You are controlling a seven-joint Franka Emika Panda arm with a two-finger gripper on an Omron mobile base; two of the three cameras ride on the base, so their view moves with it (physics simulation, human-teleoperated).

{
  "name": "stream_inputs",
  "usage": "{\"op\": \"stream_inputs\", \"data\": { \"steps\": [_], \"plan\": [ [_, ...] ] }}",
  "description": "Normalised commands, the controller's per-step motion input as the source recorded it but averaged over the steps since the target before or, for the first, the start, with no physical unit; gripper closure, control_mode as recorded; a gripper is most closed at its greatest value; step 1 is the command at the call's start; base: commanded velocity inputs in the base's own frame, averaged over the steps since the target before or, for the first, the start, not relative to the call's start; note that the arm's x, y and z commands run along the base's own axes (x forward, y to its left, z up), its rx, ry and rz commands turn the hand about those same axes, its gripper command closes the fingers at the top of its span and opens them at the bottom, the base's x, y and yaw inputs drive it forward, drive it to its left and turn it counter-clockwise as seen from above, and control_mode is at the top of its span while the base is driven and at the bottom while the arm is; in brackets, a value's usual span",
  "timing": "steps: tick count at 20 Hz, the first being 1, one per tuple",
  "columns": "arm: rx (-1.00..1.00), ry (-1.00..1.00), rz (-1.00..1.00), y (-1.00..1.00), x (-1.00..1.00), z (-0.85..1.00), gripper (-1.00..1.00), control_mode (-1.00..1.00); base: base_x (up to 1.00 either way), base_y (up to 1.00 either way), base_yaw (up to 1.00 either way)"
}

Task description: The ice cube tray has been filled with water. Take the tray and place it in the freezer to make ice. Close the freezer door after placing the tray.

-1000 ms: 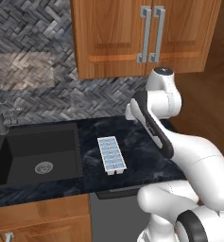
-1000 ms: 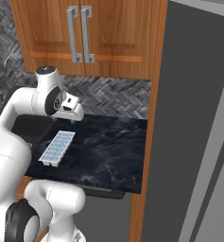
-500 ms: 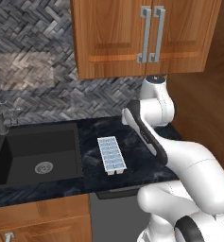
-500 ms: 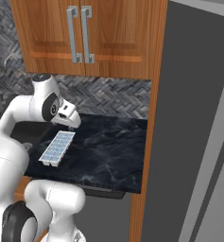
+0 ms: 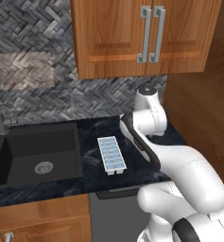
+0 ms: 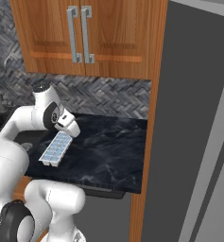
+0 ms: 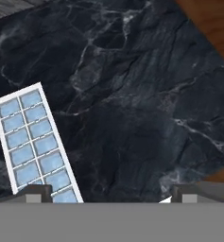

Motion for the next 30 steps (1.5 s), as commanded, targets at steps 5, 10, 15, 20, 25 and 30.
{"op": "stream_inputs", "data": {
  "steps": [5,10,15,20,25,30],
  "plan": [
    [0.11,0.0,-0.15,0.0,0.25,-0.15,-1.0,-1.0,0.0,0.0,0.0],
    [0.11,0.0,-0.04,0.0,0.33,-0.02,-1.0,-1.0,0.0,0.0,0.0],
    [0.0,0.0,0.0,0.0,0.46,-0.05,-1.0,-1.0,0.0,0.0,0.0],
    [0.0,0.0,0.0,0.1,0.63,-0.29,-1.0,-1.0,0.0,0.0,0.0],
    [0.0,0.01,0.0,0.1,0.64,-0.32,-1.0,-1.0,0.0,0.0,0.0],
    [0.0,0.02,0.0,0.11,0.62,-0.3,-1.0,-1.0,0.0,0.0,0.0]
  ]
}}
